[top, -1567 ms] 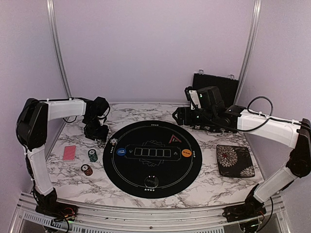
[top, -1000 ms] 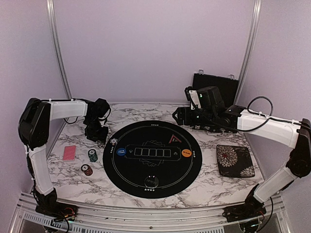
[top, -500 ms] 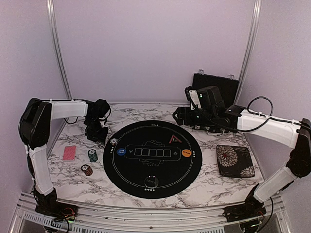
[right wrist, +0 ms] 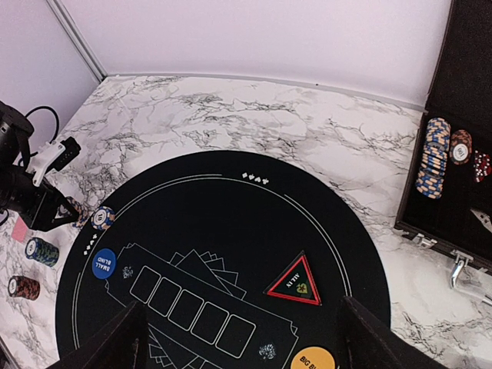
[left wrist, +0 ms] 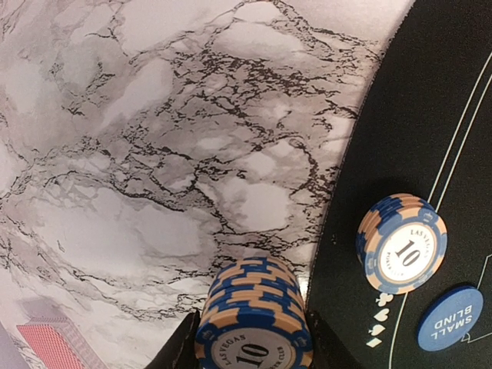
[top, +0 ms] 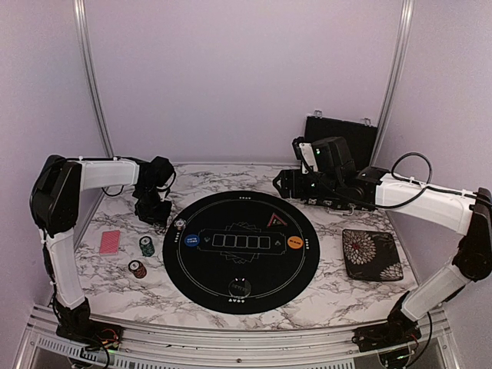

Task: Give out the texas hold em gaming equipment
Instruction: Pick up the pile of poker chips from the pile of poker chips.

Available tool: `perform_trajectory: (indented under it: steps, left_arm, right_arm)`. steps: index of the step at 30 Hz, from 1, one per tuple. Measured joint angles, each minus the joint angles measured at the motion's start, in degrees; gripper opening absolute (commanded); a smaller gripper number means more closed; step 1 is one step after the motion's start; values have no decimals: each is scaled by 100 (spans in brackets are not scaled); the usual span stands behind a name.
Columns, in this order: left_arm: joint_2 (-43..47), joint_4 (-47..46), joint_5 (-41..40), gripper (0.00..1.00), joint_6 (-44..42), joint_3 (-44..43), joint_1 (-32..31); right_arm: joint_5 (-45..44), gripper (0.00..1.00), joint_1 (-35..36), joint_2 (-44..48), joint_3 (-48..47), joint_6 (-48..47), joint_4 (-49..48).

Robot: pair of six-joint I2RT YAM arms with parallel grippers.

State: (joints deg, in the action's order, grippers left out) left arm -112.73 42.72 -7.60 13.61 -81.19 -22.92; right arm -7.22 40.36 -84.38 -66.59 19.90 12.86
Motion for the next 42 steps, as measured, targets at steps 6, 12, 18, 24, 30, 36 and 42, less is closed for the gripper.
perform_trajectory:
  steps: [6,12,18,24,30,36,42]
  left_arm:
    - [0,-4,-22,39,-15,2,0]
    - [0,-4,-26,38,-44,4,0]
    - [2,-2,-33,38,-83,4,0]
    - [4,2,-37,38,-98,4,0]
    - [4,7,-39,38,-101,-9,0]
    - [15,52,-37,38,-101,-31,0]
    - [26,101,-39,38,-101,-50,-7]
  right_arm:
    - [0,81,0,0,0,0,0]
    - [0,81,0,0,-2,0,0]
    - [0,81,0,0,-2,0,0]
    - [0,81,0,0,0,0,0]
    - [0,81,0,0,0,0,0]
    - [0,81,0,0,0,0,0]
    - [0,81,0,0,-2,2,0]
